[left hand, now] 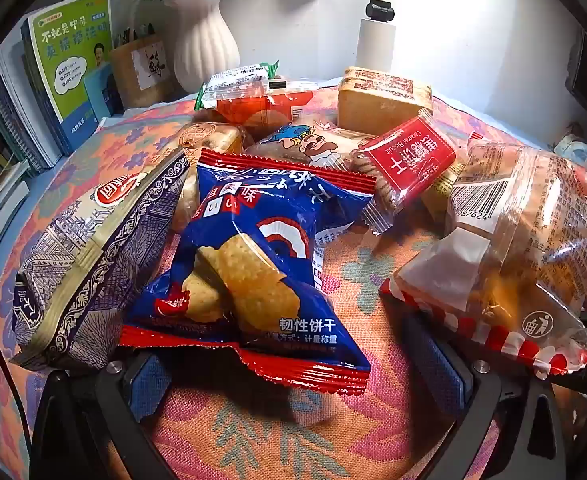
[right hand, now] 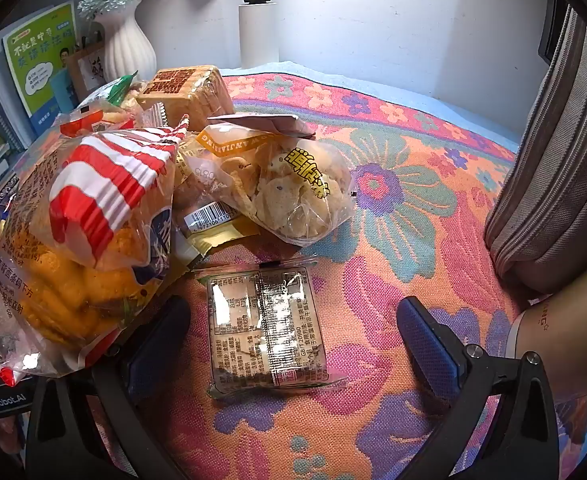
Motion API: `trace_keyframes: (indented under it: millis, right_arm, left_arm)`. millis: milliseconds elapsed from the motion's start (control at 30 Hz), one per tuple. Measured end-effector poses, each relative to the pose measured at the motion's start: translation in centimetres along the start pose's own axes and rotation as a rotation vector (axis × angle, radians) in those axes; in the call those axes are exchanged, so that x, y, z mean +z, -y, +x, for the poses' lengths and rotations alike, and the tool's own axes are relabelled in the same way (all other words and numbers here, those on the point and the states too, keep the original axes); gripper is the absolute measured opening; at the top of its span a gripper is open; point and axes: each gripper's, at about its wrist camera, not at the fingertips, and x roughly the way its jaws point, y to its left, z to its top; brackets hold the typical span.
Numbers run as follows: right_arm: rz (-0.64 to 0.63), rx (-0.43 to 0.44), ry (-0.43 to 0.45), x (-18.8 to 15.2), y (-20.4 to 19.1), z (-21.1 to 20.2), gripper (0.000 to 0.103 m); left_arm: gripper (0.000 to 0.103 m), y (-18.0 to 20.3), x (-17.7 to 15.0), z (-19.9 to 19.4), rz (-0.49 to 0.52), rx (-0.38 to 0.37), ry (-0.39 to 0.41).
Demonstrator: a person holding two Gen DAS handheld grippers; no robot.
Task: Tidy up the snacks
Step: 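Approach the blue-and-white cracker bag with the left tool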
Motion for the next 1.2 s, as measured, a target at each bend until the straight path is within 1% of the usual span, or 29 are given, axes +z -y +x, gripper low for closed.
trace_keyframes:
  millis: [267, 300, 633, 667, 733, 800, 833, 933, 1033, 1100, 1167, 1200]
  right_arm:
    - [-0.002, -0.002, 0.000, 0.0, 0.0, 0.0, 0.103]
    - [-0.002, -0.002, 0.000, 0.0, 0.0, 0.0, 0.103]
    - [0.000, -0.002, -0.004, 0.0, 0.0, 0.0, 0.103]
    - [-0.001, 0.002, -0.014, -0.1, 0.0, -0.1, 0.103]
    - [-0.010, 0.025, -0.067, -0.3, 0.1, -0.5, 0.103]
    - [-0.065, 0.039, -0.142, -0.6, -0.1, -1.0, 0.103]
    - [-0.088, 0.053, -0.157, -0.9, -0.2, -1.3, 0.103]
    - [-0.071, 0.065, -0.121, -2.3, 0.4, -2.5, 0.103]
    - [-0.056, 0.047, -0.071, -3.7, 0.2, -3.3, 0.103]
    - [-0.071, 0.054, -0.089, -4.0, 0.1, -3.6, 0.103]
    - [-0.079, 0.071, -0.102, -4.5, 0.4, -4.1, 0.103]
    - [-0.085, 0.075, -0.101, -4.6, 0.4, -4.3, 0.103]
  left_arm:
    - [0.103, 0.5, 0.0, 0.0, 0.001, 0.001, -0.001]
    - [0.103, 0.0, 0.0, 0.0, -0.006, -0.008, -0.001]
    - [0.103, -0.3, 0.0, 0.2, -0.006, -0.008, -0.002]
    - [0.103, -0.3, 0.0, 0.2, -0.006, -0.009, -0.003]
    - [0.103, -0.2, 0.0, 0.0, -0.002, -0.011, -0.017]
    - [0.103, -0.5, 0.0, -0.2, 0.009, -0.019, -0.040]
    - [0.103, -0.5, -0.3, -0.5, 0.014, -0.023, -0.049]
    - [0.103, -0.2, -1.6, -1.4, 0.030, -0.022, -0.055]
    - [0.103, 0.0, -2.5, -2.1, 0.037, -0.019, -0.055]
    - [0.103, 0.2, -3.1, -2.7, 0.052, -0.025, -0.053]
    - [0.103, 0.0, -4.3, -3.8, 0.033, -0.024, -0.021]
    - [0.103, -0.2, -4.8, -4.5, 0.030, -0.036, -0.003]
